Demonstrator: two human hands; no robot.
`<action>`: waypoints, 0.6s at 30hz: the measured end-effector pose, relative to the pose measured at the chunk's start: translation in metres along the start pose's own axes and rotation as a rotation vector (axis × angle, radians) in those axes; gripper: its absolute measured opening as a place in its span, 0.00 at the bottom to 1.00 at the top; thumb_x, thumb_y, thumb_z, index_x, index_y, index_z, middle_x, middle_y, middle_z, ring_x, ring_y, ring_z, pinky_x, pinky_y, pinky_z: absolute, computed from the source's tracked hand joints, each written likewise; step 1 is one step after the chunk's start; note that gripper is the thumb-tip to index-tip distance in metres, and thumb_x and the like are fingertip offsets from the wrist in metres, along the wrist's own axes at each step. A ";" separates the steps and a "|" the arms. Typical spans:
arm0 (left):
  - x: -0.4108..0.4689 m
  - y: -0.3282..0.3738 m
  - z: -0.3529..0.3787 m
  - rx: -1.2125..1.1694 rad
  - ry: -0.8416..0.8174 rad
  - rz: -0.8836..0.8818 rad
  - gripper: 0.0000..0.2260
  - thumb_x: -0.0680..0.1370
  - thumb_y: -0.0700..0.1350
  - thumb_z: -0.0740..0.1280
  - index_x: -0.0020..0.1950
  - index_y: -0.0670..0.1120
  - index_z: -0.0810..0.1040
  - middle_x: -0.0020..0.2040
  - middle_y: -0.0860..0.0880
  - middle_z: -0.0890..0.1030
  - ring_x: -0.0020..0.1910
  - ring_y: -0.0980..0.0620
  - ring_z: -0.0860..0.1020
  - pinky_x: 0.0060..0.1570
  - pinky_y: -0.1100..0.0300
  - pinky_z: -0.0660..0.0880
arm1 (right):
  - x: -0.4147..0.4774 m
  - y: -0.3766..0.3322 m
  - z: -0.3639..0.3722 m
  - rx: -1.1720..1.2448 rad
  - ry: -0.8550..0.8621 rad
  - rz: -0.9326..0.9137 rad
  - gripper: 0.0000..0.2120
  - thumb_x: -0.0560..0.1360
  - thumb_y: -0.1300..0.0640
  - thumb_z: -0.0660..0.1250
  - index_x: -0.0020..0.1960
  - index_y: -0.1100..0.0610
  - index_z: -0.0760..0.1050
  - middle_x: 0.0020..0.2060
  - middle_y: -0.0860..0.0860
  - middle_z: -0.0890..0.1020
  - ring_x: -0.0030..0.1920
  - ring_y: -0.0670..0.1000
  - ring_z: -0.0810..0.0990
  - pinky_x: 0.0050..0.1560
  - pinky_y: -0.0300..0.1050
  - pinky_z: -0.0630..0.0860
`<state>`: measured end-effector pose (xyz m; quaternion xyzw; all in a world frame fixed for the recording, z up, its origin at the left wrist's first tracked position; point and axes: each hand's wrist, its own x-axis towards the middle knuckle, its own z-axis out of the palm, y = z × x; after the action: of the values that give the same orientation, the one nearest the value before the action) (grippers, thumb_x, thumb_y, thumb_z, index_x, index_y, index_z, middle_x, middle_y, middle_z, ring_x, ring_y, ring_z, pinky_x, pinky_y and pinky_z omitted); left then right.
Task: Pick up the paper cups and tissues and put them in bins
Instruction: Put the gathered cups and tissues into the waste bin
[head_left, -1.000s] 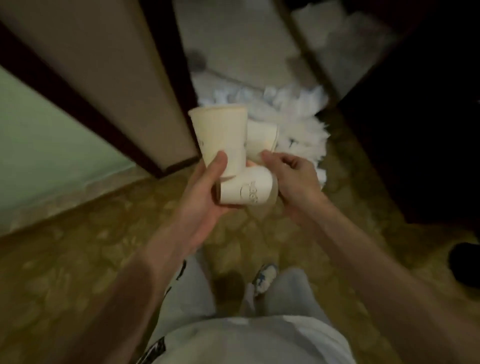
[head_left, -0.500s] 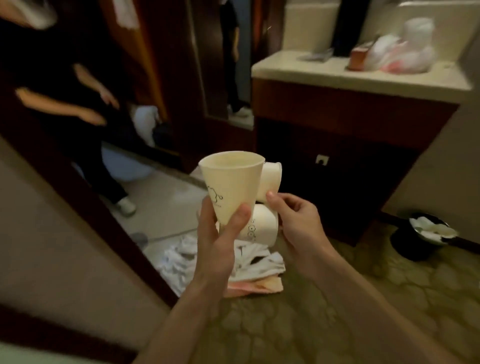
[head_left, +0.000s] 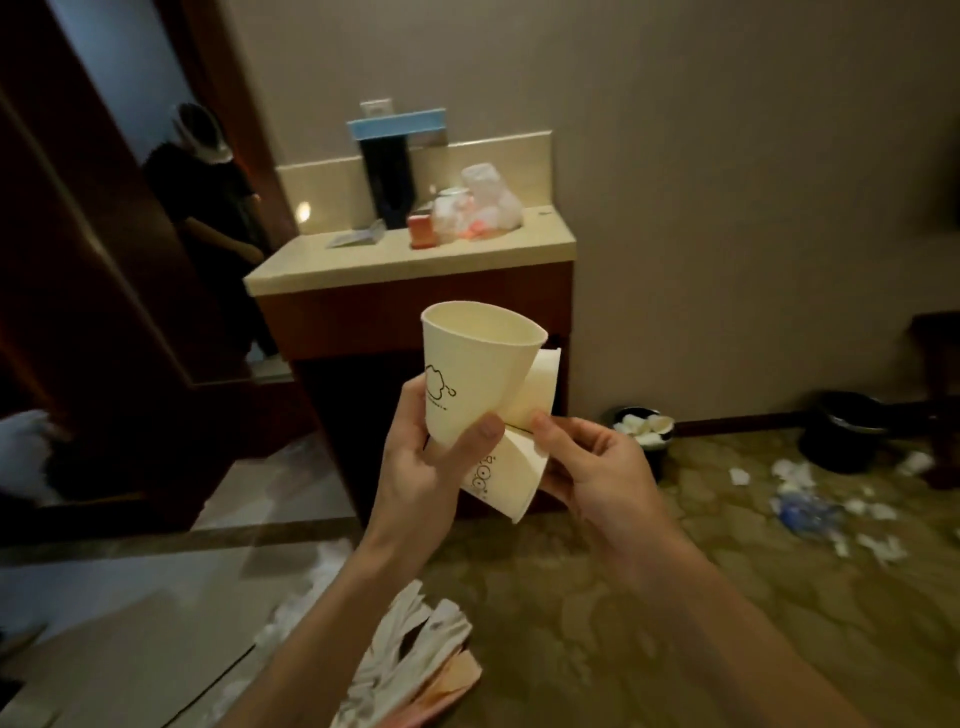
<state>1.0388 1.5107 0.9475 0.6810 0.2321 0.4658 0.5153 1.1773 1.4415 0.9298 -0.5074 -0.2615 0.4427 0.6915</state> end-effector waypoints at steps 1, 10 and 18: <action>0.010 -0.006 0.016 -0.010 -0.019 -0.005 0.21 0.67 0.59 0.72 0.57 0.67 0.72 0.53 0.58 0.80 0.53 0.56 0.81 0.43 0.65 0.79 | 0.009 -0.004 -0.017 0.002 0.025 -0.012 0.19 0.65 0.45 0.73 0.51 0.56 0.81 0.46 0.50 0.87 0.47 0.49 0.86 0.42 0.44 0.83; 0.104 -0.082 0.155 -0.068 -0.178 -0.158 0.17 0.68 0.60 0.72 0.56 0.63 0.75 0.54 0.55 0.81 0.54 0.53 0.81 0.44 0.60 0.80 | 0.104 -0.026 -0.171 -0.059 0.236 -0.023 0.24 0.62 0.41 0.73 0.52 0.56 0.81 0.45 0.52 0.87 0.47 0.51 0.86 0.45 0.50 0.83; 0.162 -0.160 0.237 -0.058 -0.261 -0.337 0.22 0.67 0.62 0.72 0.58 0.60 0.75 0.54 0.55 0.81 0.55 0.54 0.80 0.45 0.61 0.80 | 0.175 -0.022 -0.271 -0.156 0.296 0.050 0.18 0.70 0.46 0.69 0.51 0.58 0.80 0.43 0.51 0.87 0.45 0.49 0.86 0.41 0.40 0.81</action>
<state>1.3465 1.5819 0.8559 0.6720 0.2605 0.2872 0.6309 1.4875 1.4657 0.8406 -0.6255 -0.1775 0.3585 0.6698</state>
